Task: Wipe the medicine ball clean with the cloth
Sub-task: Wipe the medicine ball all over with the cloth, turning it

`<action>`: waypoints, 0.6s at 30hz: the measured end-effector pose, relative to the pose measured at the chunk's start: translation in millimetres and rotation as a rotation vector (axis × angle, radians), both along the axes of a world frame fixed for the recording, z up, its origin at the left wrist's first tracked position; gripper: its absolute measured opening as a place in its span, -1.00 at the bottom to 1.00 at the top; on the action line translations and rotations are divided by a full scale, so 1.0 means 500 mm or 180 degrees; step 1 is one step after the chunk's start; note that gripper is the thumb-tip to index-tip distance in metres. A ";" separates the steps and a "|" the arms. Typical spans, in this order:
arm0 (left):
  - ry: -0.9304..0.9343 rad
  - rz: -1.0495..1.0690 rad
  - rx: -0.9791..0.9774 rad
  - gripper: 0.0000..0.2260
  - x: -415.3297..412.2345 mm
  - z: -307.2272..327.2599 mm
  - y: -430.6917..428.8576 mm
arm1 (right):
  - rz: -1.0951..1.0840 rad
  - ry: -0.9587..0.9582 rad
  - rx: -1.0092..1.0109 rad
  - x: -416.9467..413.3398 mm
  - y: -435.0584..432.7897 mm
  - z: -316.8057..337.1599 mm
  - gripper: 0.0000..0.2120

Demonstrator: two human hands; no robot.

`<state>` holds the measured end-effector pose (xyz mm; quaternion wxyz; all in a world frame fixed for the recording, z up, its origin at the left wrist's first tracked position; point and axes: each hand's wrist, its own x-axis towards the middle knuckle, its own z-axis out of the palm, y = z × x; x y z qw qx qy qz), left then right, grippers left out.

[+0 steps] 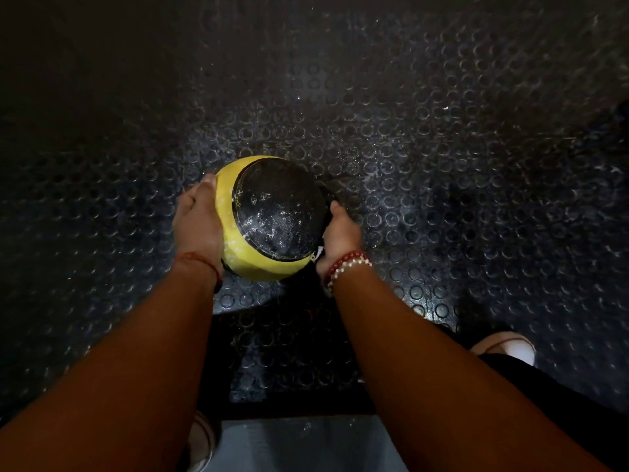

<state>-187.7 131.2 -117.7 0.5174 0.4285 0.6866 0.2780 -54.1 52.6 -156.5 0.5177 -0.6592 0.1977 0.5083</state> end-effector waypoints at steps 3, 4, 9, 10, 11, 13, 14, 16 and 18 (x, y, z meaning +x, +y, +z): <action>0.0024 -0.0012 -0.0123 -0.56 -0.003 -0.002 0.012 | -0.0404 0.0181 -0.0115 -0.044 -0.012 -0.004 -0.57; 0.0043 0.0004 -0.0161 -0.55 -0.002 -0.002 0.015 | -0.0493 0.0121 -0.0175 -0.062 -0.015 0.002 -0.55; -0.0061 0.0290 -0.0263 -0.57 0.008 -0.003 0.017 | -0.0209 -0.1392 -0.0035 -0.105 -0.015 0.061 -0.56; -0.0080 0.0311 -0.0258 -0.57 0.011 -0.001 0.014 | 0.0027 -0.1759 0.0030 -0.102 -0.015 0.077 -0.58; -0.0053 0.0303 -0.0243 -0.58 0.014 0.001 0.012 | 0.0238 -0.2078 0.0111 -0.096 -0.013 0.084 -0.60; 0.0033 0.0306 -0.0188 -0.63 0.016 0.002 0.009 | 0.0582 -0.2336 0.0276 -0.073 -0.004 0.084 -0.64; 0.0064 0.0299 -0.0150 -0.65 0.017 0.003 0.008 | 0.0669 -0.2299 0.0312 -0.058 0.003 0.082 -0.66; 0.0116 0.0246 -0.0095 -0.64 0.020 0.003 0.007 | 0.0743 -0.2013 0.0294 -0.025 0.017 0.070 -0.67; 0.0106 0.0202 -0.0111 -0.64 0.023 0.002 0.006 | 0.0616 -0.1528 0.0260 0.000 0.020 0.051 -0.66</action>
